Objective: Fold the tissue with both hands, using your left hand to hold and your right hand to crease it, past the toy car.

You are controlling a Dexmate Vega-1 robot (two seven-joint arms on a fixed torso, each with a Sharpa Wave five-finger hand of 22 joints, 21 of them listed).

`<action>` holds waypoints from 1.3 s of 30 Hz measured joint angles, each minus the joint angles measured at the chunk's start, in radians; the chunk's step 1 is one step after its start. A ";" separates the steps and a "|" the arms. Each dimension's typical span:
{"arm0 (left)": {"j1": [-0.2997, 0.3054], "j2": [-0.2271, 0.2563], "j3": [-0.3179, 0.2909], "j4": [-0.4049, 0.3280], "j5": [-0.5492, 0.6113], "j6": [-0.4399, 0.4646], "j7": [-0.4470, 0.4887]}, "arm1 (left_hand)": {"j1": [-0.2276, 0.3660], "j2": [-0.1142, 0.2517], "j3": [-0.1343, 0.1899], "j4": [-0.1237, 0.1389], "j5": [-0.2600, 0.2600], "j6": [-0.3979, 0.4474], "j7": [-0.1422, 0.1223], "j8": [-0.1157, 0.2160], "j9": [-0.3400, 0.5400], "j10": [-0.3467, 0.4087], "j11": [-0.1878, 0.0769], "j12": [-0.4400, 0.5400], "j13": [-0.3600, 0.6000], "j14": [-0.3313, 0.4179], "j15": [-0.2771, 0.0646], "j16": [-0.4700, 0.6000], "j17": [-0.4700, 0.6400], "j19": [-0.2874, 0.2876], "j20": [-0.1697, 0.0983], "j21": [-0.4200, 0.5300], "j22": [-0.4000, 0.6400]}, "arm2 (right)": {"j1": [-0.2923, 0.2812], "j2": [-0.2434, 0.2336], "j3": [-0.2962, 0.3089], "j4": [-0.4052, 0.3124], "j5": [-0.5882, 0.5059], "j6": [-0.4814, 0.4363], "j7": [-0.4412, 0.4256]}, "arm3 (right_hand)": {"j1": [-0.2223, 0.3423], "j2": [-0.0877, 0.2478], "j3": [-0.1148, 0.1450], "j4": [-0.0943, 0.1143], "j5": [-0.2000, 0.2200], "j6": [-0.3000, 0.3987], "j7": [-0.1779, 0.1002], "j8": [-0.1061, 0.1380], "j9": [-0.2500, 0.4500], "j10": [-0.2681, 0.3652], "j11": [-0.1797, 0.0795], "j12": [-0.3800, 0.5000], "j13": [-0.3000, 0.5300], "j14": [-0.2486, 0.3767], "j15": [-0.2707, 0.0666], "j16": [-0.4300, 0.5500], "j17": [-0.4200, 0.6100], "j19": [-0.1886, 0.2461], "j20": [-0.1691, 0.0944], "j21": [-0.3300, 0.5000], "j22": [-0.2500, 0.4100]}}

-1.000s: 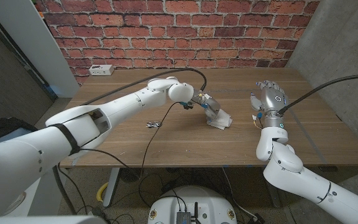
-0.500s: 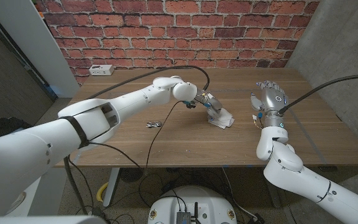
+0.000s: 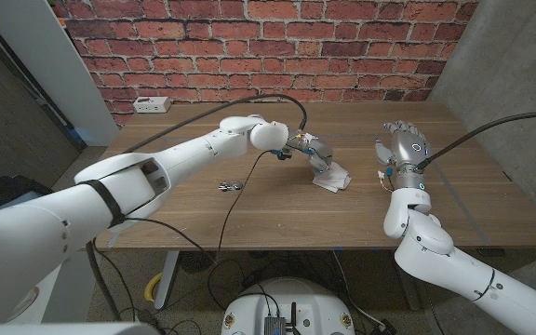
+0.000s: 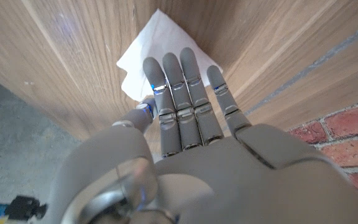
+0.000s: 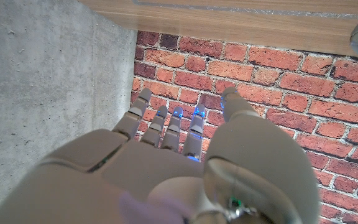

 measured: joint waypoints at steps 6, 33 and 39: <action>0.024 0.023 -0.035 -0.039 -0.028 0.000 0.061 | 0.004 0.004 -0.008 0.000 0.000 0.000 0.000 0.000 0.000 -0.009 -0.009 0.011 0.022 -0.006 -0.001 0.005 0.001 0.000 0.000 0.016 0.005 | 0.000 0.003 0.011 0.002 0.004 0.007 -0.002 | 0.000 0.000 0.000 0.000 0.000 0.000 0.000 0.000 0.000 0.000 0.000 0.000 0.000 0.000 0.000 0.000 0.000 0.000 0.000 0.000 0.000; 0.344 0.186 -0.333 -0.350 -0.131 0.152 0.410 | -0.218 -0.070 0.062 -0.021 0.021 -0.453 -0.096 -0.490 -0.453 -0.491 0.005 -0.434 -0.425 -0.379 0.020 -0.497 -0.438 -0.228 0.016 -0.057 -0.077 | -0.048 0.063 0.137 0.045 0.182 0.301 -0.063 | -0.004 0.004 0.000 0.000 0.000 0.006 0.006 0.000 0.000 0.007 0.007 -0.006 0.000 0.000 0.000 0.000 0.005 0.011 -0.011 0.000 0.000; 0.376 0.197 -0.362 -0.364 -0.194 0.152 0.458 | -0.236 -0.070 0.043 -0.040 0.011 -0.566 -0.135 -0.551 -0.509 -0.569 0.011 -0.501 -0.476 -0.458 0.028 -0.540 -0.472 -0.247 0.014 -0.084 -0.077 | -0.064 0.088 0.173 0.070 0.215 0.358 -0.072 | -0.004 0.004 0.003 -0.003 0.000 0.012 0.013 0.000 0.000 0.011 0.011 -0.006 0.000 0.000 0.000 0.004 0.005 0.014 -0.014 0.000 0.000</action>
